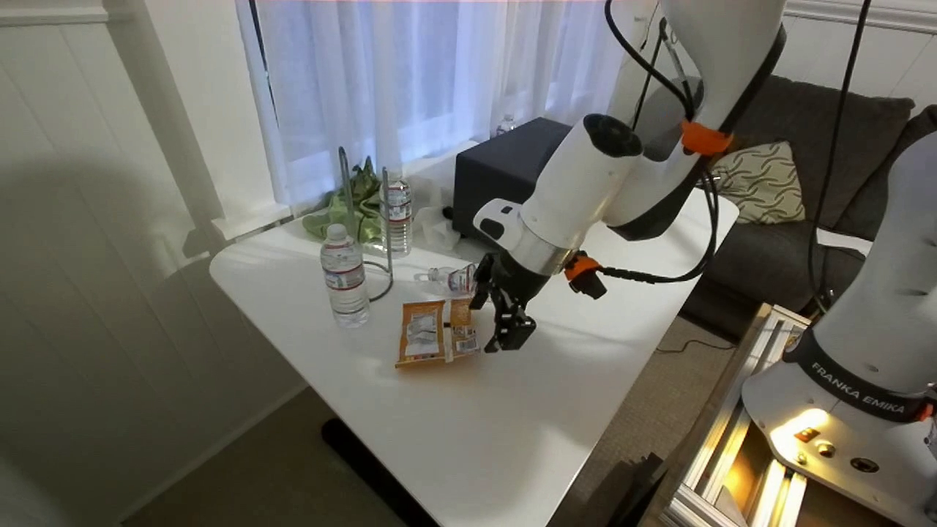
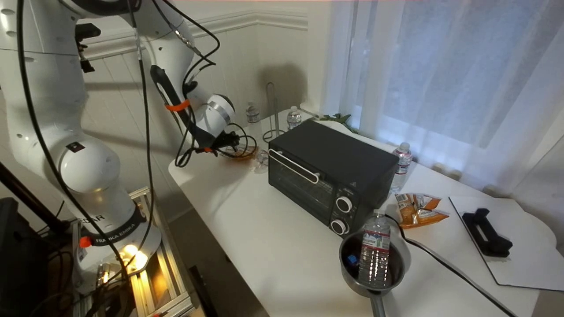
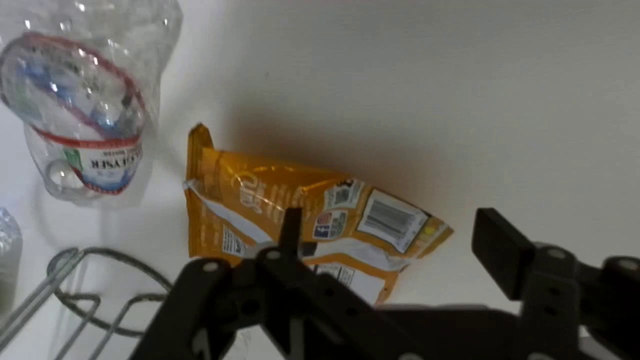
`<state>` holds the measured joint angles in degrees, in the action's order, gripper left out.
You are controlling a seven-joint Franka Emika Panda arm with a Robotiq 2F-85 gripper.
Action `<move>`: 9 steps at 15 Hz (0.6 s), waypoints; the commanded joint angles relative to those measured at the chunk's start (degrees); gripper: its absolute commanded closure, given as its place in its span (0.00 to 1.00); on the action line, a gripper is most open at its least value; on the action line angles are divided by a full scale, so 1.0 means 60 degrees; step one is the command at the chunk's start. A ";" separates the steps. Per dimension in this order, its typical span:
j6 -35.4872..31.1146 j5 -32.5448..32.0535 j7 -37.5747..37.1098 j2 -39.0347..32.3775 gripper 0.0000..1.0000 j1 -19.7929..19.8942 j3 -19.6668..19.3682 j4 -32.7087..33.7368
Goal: Remove the snack pack on top of the oven and place it on the table to the far left
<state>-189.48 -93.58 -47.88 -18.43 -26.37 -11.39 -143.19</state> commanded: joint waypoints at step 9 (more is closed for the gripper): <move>-0.1485 0.0259 -0.0896 0.1743 0.00 0.2264 0.0488 -0.2064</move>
<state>-197.14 -88.36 -47.34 -11.24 -12.72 -8.78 -153.44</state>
